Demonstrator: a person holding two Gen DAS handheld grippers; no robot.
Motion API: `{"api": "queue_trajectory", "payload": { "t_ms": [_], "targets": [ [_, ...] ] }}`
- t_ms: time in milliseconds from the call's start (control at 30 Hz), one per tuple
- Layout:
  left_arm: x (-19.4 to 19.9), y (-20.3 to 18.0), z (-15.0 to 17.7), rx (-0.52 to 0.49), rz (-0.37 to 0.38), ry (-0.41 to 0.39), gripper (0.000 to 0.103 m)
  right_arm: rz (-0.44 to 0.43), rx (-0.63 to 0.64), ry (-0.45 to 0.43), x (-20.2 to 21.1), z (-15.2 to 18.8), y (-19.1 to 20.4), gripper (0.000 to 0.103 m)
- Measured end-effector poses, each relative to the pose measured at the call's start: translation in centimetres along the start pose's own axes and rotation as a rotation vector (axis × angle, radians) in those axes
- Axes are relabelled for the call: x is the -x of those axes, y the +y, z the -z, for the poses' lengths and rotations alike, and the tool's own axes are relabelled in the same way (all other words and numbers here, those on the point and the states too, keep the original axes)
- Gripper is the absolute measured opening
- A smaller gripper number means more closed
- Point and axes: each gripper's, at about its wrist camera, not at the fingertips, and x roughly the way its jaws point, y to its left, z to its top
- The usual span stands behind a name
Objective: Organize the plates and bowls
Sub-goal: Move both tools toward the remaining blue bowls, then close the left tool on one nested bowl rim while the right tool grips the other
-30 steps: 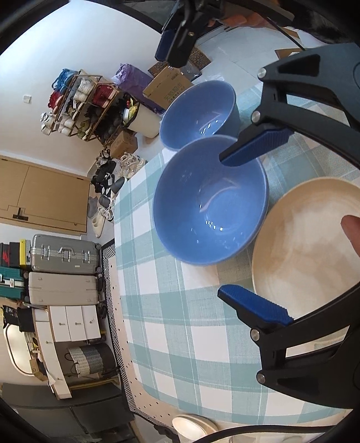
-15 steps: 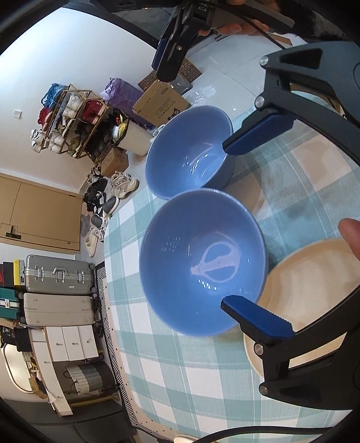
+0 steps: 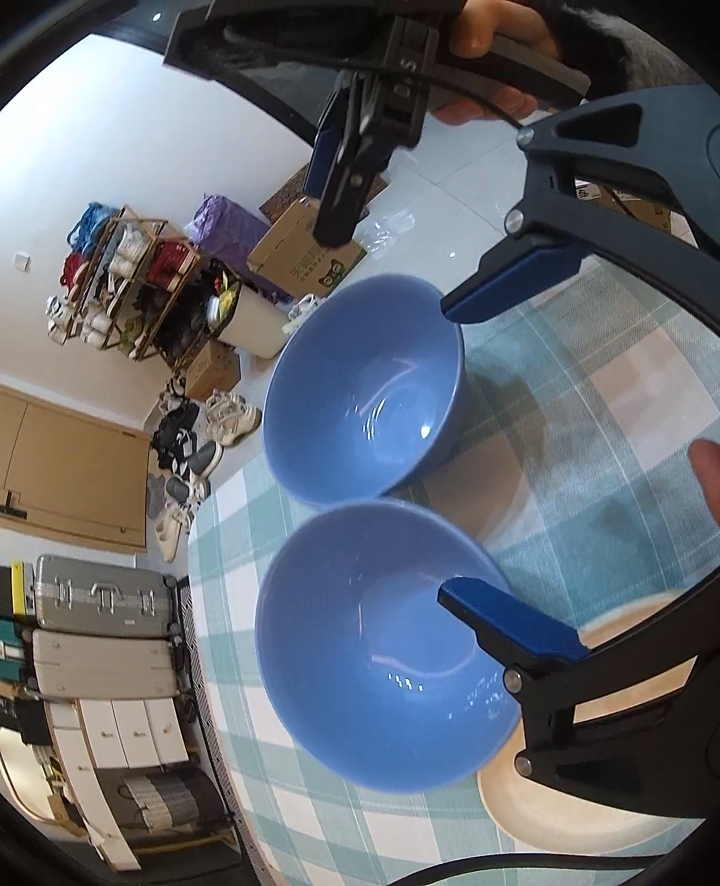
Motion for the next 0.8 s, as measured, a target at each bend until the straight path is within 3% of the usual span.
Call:
{"api": "queue_trajectory", "payload": {
  "t_ms": [133, 233, 400, 600, 800],
  "targets": [
    [-0.7, -1.2, 0.2, -0.01, 0.058, 0.01, 0.086, 0.004, -0.017, 0.007, -0.6, 0.2, -0.7, 0.102],
    [-1.6, -1.4, 0.1, 0.015, 0.084, 0.027, 0.074, 0.016, -0.032, 0.013, -0.9, 0.3, -1.3, 0.102],
    [-2.8, -1.3, 0.1, 0.043, 0.079, 0.044, 0.067, 0.032, -0.05, 0.03, -1.8, 0.3, -2.3, 0.102],
    [-4.3, -1.4, 0.1, 0.052, 0.061, 0.056, 0.065, 0.028, -0.068, 0.069, -3.5, 0.5, -3.3, 0.102],
    [-6.0, -1.4, 0.1, 0.052, 0.028, 0.064, 0.06, -0.024, -0.082, 0.103, -5.8, 0.8, -3.3, 0.101]
  ]
}}
